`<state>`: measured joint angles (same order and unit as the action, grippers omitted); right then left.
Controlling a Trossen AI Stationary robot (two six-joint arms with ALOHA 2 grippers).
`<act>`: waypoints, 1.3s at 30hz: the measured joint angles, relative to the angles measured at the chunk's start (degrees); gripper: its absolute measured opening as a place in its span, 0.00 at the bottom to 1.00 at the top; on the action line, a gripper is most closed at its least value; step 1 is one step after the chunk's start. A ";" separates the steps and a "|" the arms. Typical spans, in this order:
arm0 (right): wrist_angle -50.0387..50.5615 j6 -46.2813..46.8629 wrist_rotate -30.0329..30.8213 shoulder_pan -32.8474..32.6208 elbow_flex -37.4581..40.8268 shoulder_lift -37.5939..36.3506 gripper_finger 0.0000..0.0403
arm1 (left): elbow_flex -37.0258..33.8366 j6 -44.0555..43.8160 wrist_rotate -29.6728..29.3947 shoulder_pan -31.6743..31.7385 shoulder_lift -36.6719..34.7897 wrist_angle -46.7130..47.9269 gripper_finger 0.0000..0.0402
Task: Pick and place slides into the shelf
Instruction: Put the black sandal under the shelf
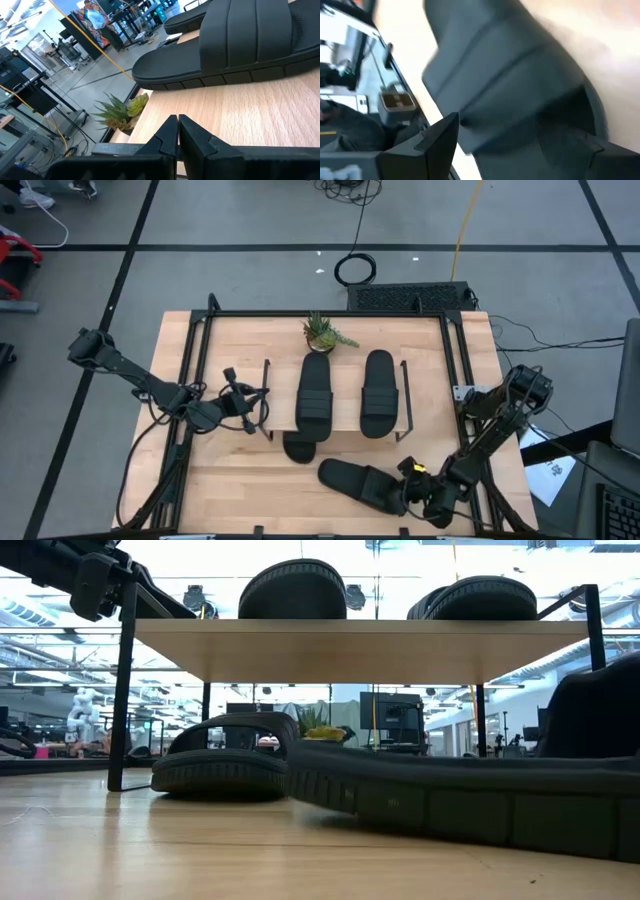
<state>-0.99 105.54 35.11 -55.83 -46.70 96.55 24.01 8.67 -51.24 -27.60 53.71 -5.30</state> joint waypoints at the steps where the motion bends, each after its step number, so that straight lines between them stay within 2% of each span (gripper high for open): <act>1: -0.52 -0.57 1.27 0.07 0.00 -0.03 0.62 | 0.00 0.00 0.00 -0.02 0.00 0.02 0.06; 4: -1.32 -1.17 3.79 0.34 0.00 -0.07 0.62 | 0.00 -0.07 0.04 -0.02 0.00 0.00 0.06; 19: -1.01 -6.03 3.85 5.41 0.00 -0.07 0.62 | -0.02 -0.52 0.22 -0.02 0.00 -0.02 0.06; 22: -0.97 -6.44 3.83 5.97 0.00 -0.07 0.59 | -0.02 -0.68 0.24 -0.02 0.00 -0.02 0.06; 26: -1.42 -7.11 3.92 6.27 0.00 0.53 0.45 | -0.04 -0.68 0.24 -0.02 0.00 -0.03 0.06; 33: -6.08 -8.11 5.34 6.05 -0.04 3.68 0.05 | -0.07 -0.92 0.28 -0.02 0.00 -0.04 0.06; 39: -14.14 -12.33 11.59 4.33 -0.04 4.58 0.02 | -0.07 -1.11 0.31 -0.02 0.00 -0.07 0.06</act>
<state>-15.13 93.21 46.69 -51.50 -46.74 101.14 23.94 7.56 -50.94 -27.62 53.71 -5.37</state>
